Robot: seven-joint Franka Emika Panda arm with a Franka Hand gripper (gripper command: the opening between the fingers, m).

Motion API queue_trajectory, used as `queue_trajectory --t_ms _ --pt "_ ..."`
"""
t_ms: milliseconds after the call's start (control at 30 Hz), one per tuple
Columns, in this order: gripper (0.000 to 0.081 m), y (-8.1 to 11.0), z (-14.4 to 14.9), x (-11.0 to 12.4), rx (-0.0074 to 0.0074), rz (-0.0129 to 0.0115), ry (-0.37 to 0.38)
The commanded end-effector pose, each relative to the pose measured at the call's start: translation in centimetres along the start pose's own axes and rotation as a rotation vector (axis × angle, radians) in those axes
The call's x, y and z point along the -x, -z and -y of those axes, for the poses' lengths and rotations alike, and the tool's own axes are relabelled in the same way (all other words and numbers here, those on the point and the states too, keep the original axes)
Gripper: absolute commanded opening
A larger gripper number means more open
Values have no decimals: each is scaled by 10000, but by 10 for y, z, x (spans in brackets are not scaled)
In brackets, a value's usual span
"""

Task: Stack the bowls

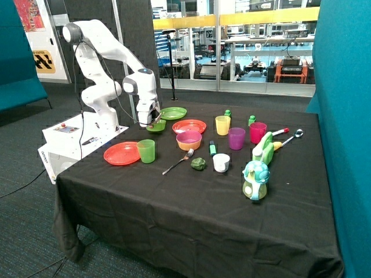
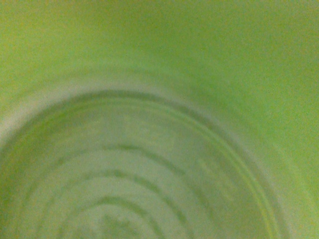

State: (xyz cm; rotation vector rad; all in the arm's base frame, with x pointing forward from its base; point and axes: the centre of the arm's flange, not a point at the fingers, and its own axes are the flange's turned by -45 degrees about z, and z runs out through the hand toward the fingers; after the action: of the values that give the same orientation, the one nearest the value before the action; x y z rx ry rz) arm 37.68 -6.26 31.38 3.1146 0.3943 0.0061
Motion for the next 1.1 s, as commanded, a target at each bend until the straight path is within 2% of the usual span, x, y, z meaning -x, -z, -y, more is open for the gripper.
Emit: queue_trajectory --t_ms 0,333,500,1067 --pt "0 17 0 -15 -26 36 -12" --pt "0 29 0 -37 -26 36 -87" --pt "0 41 -4 -70 -26 36 -305" --pt "0 64 -5 -118 -26 36 -206"
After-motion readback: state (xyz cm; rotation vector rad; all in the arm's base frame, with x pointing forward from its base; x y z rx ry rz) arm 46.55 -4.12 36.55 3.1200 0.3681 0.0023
